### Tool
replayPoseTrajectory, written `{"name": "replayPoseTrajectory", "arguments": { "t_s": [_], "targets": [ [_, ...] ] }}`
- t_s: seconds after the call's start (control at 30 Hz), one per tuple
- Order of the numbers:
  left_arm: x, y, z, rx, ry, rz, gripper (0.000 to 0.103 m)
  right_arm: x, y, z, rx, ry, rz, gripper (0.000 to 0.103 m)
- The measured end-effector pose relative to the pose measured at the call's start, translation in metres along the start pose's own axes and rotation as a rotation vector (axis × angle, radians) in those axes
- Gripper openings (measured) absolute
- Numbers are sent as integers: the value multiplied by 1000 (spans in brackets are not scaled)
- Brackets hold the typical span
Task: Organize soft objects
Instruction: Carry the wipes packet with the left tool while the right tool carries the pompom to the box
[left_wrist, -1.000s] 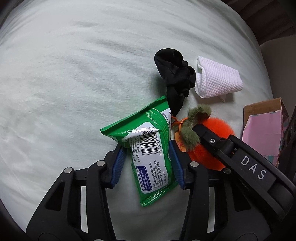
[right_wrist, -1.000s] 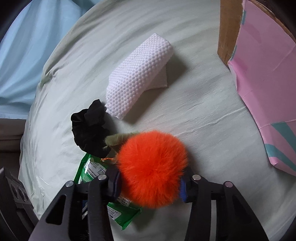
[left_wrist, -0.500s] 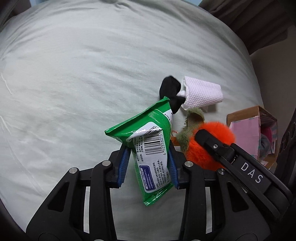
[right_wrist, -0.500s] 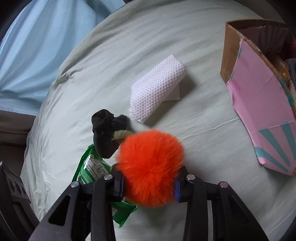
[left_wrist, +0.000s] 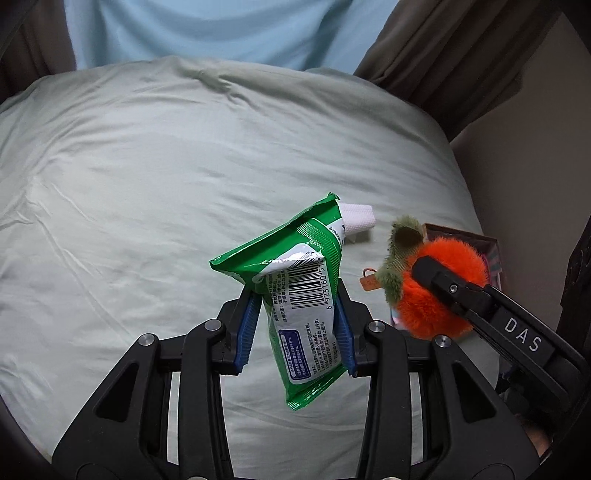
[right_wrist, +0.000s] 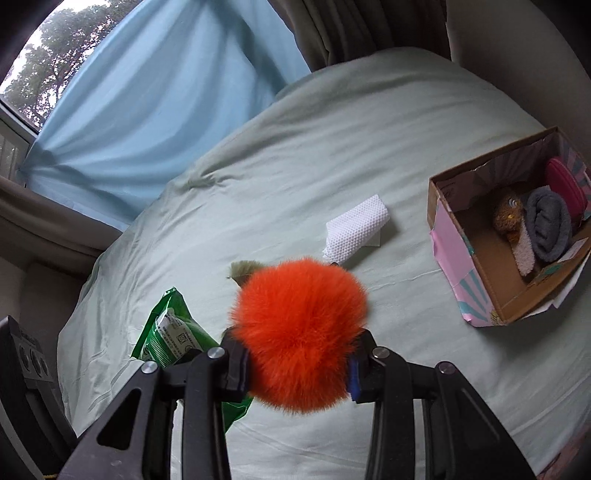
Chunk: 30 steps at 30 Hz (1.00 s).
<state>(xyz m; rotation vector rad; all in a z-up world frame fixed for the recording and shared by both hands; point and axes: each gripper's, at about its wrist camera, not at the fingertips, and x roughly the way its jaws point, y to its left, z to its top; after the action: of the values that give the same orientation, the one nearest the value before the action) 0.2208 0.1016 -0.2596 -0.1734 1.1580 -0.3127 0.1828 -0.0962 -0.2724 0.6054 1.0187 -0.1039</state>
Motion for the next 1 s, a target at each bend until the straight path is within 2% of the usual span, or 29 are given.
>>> {"name": "replayPoseTrajectory", "arguments": {
  "t_s": [0.23, 0.5, 0.77, 1.0],
  "targets": [
    [-51, -38, -4, 36, -67, -19, 34, -74, -4, 3, -67, -79, -4, 35],
    [-83, -115, -13, 68, -124, -45, 34, -144, -57, 27, -101, -149, -20, 35],
    [-55, -213, -17, 78, -114, -56, 34, -177, -136, 77, -171, -148, -42, 35],
    [6, -281, -15, 45, -66, -44, 34, -161, -210, 124, -194, -84, -63, 35]
  ]
}}
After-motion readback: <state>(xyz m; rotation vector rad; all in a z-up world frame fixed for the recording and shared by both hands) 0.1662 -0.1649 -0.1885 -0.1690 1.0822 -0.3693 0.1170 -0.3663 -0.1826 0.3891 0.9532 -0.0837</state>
